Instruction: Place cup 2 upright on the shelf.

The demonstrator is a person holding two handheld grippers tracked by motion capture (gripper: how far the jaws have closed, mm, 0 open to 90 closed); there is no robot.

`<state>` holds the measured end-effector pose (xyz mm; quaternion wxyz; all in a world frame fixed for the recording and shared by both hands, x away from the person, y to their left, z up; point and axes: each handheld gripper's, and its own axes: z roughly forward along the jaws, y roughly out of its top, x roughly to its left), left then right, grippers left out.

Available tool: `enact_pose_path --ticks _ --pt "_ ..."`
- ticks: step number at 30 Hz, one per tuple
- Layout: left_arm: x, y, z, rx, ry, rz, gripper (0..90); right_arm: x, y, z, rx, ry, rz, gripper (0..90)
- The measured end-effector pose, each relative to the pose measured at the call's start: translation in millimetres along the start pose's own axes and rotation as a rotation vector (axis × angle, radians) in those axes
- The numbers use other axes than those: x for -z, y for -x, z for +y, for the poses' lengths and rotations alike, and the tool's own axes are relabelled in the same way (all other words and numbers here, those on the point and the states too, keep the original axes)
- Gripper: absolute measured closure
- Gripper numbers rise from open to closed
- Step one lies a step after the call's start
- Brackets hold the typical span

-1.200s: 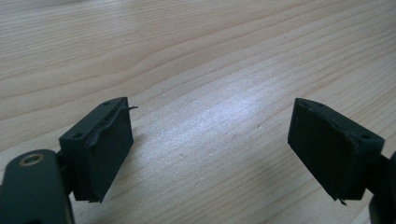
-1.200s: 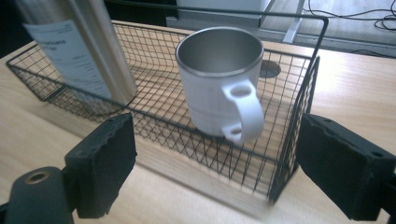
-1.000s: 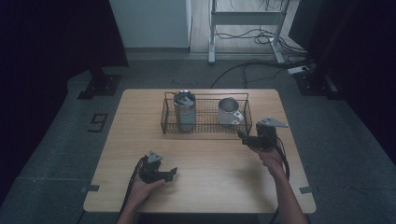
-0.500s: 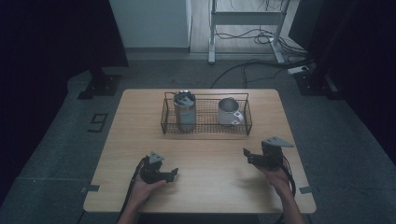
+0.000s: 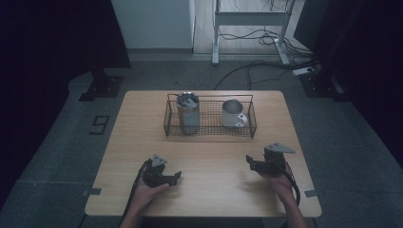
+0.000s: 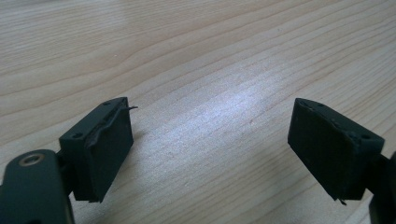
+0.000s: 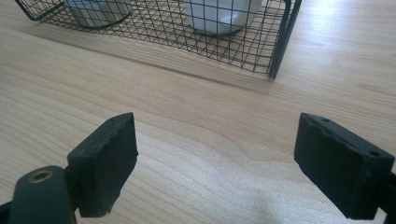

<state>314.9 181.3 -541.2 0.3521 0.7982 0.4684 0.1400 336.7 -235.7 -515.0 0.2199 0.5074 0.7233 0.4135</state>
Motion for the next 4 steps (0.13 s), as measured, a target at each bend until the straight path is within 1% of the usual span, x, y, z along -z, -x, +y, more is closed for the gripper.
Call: enact_pose_path --ticks 4 --pt "0.9 -0.4 0.0 0.001 0.004 0.003 14.2 0.1 0.4 -0.6 0.001 0.002 0.001 13.0"
